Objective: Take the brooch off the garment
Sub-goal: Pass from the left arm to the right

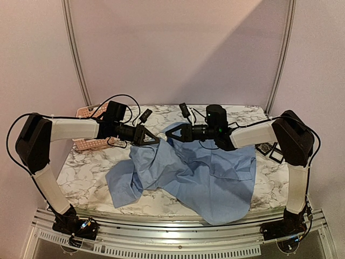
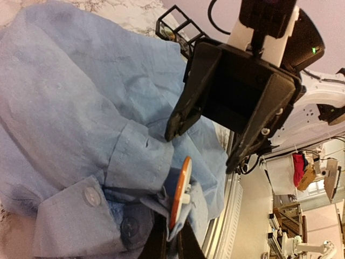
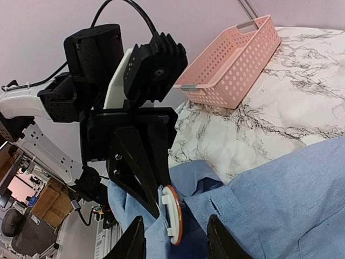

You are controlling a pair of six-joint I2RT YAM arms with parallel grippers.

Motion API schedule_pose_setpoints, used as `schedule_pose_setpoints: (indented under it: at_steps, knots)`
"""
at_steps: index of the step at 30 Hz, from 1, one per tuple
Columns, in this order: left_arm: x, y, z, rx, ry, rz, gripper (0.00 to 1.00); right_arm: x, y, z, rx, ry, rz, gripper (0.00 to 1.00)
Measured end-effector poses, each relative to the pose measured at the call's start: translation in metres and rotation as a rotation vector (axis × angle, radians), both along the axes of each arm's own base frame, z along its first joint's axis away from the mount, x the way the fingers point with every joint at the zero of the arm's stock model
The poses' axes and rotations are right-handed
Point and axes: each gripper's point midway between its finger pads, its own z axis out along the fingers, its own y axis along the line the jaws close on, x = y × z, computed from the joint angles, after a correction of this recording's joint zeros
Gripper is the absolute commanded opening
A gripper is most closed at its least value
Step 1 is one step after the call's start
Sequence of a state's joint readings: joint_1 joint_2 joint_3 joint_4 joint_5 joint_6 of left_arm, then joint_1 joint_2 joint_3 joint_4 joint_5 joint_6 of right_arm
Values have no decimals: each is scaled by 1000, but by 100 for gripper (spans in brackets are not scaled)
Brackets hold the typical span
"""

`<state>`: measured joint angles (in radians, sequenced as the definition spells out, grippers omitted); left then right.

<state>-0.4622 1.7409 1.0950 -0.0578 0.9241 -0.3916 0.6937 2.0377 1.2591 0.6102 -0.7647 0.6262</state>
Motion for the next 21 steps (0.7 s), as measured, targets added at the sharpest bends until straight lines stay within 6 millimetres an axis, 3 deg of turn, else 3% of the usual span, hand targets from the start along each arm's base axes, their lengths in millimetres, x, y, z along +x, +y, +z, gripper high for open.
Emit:
schedule_pose_setpoints:
  at_steps: [10,21]
  knots:
    - [-1,0,0,-2,1,-3,0,0,9,-13,-10,23,44,27]
    - [-1,-1,1,-5,2,-7,0,-12,15,-8,3,17,105,3]
